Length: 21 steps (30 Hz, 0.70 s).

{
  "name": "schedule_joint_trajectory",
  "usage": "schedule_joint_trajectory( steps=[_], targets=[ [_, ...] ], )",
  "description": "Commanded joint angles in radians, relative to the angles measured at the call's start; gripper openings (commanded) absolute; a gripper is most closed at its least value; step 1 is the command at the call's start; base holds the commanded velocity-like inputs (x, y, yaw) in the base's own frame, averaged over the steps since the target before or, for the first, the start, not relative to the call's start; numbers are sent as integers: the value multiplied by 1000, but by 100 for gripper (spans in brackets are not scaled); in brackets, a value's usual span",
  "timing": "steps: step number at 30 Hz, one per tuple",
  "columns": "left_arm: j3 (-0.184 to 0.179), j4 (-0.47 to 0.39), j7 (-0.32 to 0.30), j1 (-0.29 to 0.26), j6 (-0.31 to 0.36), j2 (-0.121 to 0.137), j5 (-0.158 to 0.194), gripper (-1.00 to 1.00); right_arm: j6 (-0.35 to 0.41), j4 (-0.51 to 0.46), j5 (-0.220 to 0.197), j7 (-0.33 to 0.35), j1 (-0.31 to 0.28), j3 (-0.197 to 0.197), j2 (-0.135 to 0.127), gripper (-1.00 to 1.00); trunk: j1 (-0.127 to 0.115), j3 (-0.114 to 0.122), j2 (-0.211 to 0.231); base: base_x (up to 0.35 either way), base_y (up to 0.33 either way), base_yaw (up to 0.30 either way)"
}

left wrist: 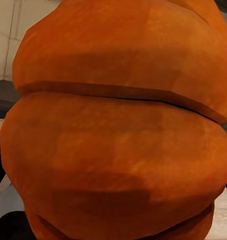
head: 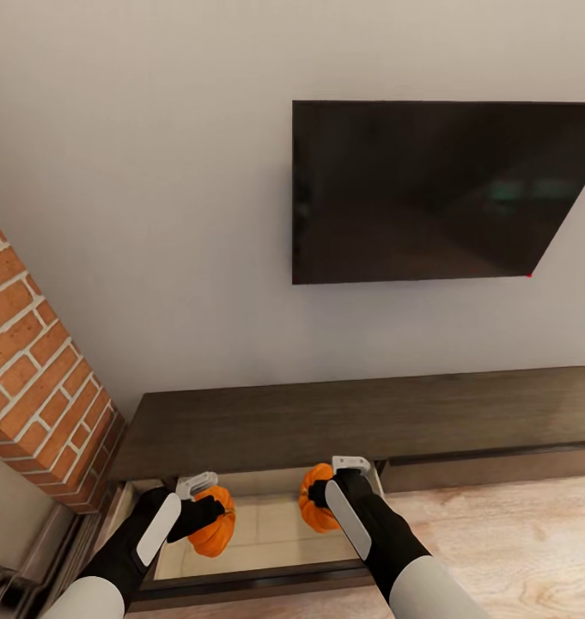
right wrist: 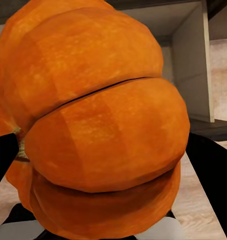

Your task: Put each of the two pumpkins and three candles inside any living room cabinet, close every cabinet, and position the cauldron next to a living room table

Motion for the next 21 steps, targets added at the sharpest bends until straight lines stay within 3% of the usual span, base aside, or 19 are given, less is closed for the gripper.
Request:
schedule_joint_trajectory(
  steps=[1,21],
  targets=[
    [0,0,0,0,0,0,0,-100,0,-1,-1,7,0,0,0,-100,4,-3,-7,0,0,0],
    [0,0,-12,0,-2,1,2,-100,5,2,-7,68,0,3,0,-100,81,-66,-147,0,0,0]
  ],
)
